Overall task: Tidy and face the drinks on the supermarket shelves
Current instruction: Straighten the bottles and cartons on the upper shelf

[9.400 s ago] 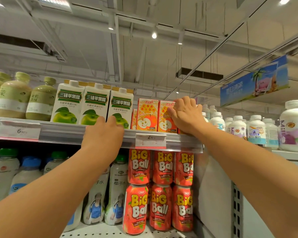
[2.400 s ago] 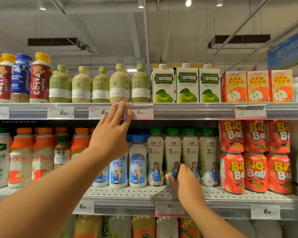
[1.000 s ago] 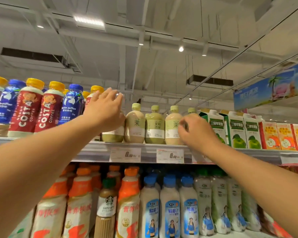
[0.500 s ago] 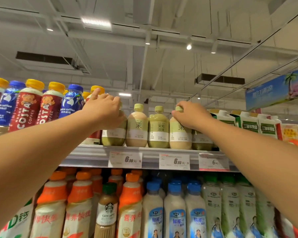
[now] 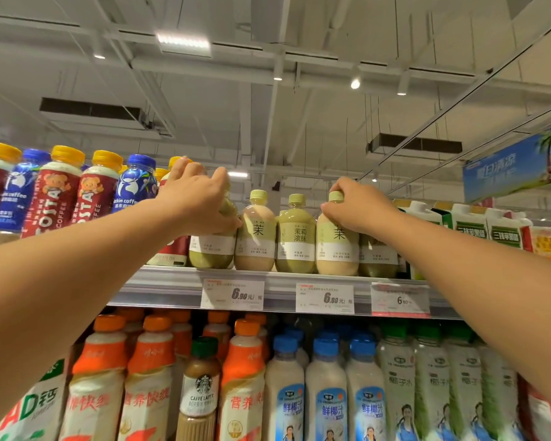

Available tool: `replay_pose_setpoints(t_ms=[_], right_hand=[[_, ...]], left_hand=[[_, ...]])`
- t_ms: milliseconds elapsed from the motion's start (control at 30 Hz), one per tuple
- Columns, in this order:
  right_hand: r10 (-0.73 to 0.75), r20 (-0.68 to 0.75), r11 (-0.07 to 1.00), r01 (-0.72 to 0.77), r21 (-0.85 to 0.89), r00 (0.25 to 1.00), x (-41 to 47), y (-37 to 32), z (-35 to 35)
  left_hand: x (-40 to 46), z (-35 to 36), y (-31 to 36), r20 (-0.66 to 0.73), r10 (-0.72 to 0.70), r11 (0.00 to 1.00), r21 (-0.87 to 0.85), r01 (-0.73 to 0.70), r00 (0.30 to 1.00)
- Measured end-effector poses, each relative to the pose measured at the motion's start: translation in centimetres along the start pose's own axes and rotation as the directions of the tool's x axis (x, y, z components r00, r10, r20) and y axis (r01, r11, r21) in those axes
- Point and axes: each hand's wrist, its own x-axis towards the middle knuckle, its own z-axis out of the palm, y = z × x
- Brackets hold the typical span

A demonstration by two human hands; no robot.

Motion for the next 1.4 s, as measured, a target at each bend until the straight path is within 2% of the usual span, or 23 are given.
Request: replay_pose_setpoints(t_ms=[200,300,467,600,700,800,933,1133,1267,1400], right_hand=[[0.079,-0.049,0.993,-0.074,0.087,0.996,-0.4,0.6,-0.1],[0.094,-0.121,0.992,-0.083,0.098,0.988,-1.1,0.7,-0.1],[-0.045,-0.324,0.998,0.059,0.033,0.945,-2.6,-0.6,-1.8],[-0.121,-0.349,0.972,0.183,0.149,0.929,-2.4,-4.3,-5.0],[-0.149,-0.305,0.951,0.221,0.217,0.941,-1.5,-8.9,-4.8],[-0.131,-0.211,0.947,0.185,0.263,0.969,-1.2,-13.1,-2.5],[-0.119,-0.063,0.971,0.13,0.203,0.991,-0.9,-16.6,1.3],[-0.036,0.15,0.995,0.021,0.097,0.988,0.1,-19.1,3.9],[-0.01,0.206,0.998,-0.004,0.064,0.979,0.2,-19.9,4.2],[0.062,0.219,0.998,-0.065,0.003,0.974,0.1,-20.4,4.7]], left_hand=[[-1.7,-0.3,0.6,-0.203,0.049,0.974,-0.207,-0.091,0.978],[-3.1,-0.4,1.2,-0.279,0.049,0.921,-0.359,-0.151,0.959],[-4.2,-2.8,0.9,-0.228,-0.118,0.694,-0.715,-0.084,0.966],[-5.5,-4.9,-1.0,-0.134,-0.17,0.597,-0.802,-0.006,0.976],[-7.2,-5.8,-2.6,-0.072,-0.195,0.573,-0.817,0.054,0.978],[-8.9,-6.5,-4.3,-0.003,-0.197,0.547,-0.83,0.108,0.98],[-10.8,-7.1,-6.4,0.065,-0.226,0.534,-0.826,0.18,0.972],[-13.7,-6.6,-9.1,0.067,-0.229,0.568,-0.801,0.19,0.971],[-14.9,-5.8,-10.0,0.073,-0.238,0.609,-0.766,0.208,0.968],[-15.3,-5.0,-10.0,0.089,-0.239,0.594,-0.775,0.218,0.967]])
